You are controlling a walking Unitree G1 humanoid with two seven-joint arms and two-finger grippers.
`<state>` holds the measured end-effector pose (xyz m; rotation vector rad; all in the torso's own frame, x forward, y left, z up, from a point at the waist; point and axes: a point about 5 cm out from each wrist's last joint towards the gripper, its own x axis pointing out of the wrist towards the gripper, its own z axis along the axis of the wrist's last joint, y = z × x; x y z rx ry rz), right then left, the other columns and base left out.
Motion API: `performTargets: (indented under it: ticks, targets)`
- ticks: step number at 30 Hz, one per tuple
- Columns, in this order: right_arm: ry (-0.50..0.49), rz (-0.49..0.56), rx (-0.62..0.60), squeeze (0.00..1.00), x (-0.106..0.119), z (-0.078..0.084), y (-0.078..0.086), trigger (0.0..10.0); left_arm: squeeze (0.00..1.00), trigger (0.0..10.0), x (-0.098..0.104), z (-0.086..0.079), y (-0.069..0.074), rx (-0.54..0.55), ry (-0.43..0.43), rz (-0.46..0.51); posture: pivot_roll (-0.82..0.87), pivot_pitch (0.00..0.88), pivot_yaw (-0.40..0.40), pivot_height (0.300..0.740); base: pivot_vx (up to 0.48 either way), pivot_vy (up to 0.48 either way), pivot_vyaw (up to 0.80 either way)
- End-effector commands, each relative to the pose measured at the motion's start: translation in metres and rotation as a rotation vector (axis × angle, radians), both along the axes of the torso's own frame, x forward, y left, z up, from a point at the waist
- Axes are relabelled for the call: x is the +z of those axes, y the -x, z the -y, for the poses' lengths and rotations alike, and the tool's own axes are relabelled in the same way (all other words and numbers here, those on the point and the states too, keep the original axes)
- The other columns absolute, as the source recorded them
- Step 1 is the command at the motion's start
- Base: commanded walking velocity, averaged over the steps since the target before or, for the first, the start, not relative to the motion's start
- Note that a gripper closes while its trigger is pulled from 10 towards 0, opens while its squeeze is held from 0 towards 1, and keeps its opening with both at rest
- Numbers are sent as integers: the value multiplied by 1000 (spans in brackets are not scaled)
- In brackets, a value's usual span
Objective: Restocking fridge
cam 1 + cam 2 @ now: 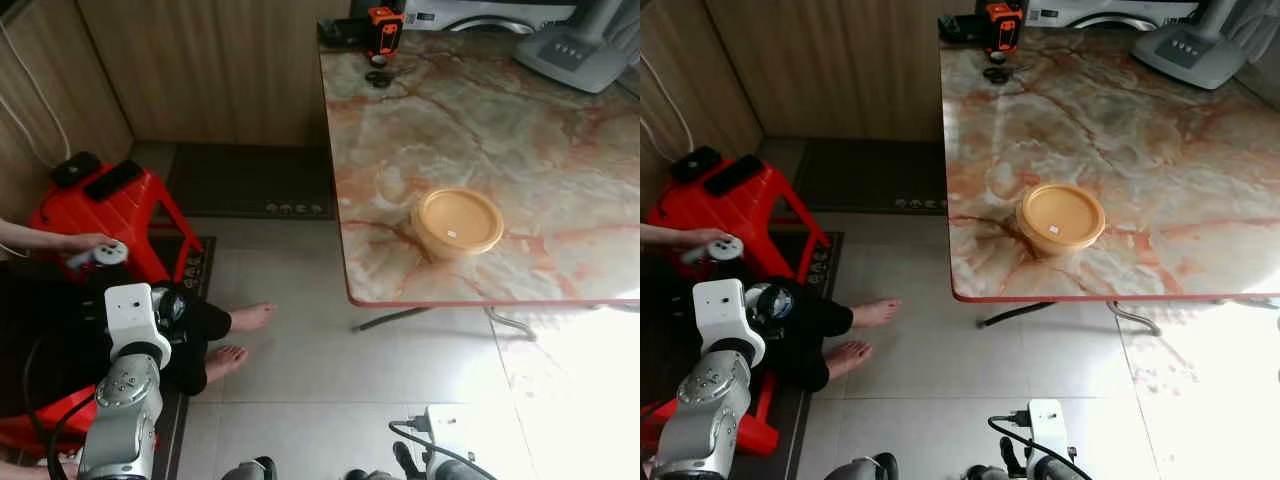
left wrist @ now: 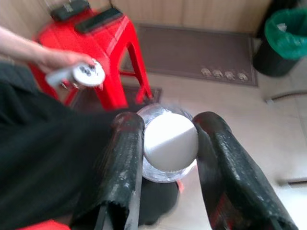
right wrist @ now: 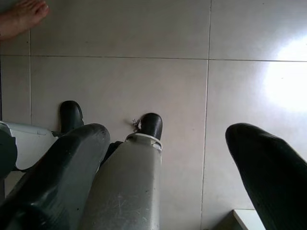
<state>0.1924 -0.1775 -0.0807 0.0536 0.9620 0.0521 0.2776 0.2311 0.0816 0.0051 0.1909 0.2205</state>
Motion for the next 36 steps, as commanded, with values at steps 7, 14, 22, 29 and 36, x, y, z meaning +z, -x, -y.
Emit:
performTargets:
  ticks: [7,14,22,29,36]
  targets:
    - [6,-23,-31,0,-4,6,8,10000,0,10000,-55,-5,16,18,137,-190,53,192,-86,740,0,0,0]
    - [18,-31,6,0,-3,8,8,10000,0,10000,0,0,3,-11,98,134,83,200,-105,740,0,0,0]
    - [8,-19,1,0,-3,7,7,10000,0,10000,100,32,-10,-130,81,528,77,201,-96,740,0,0,0]
    - [1,-19,-4,0,-3,4,6,10000,0,10000,127,51,-14,-268,17,576,72,193,-84,740,0,0,0]
    - [-7,-24,-27,0,-3,3,7,10000,0,10000,111,48,-8,-237,-39,492,65,192,-76,740,0,0,-81]
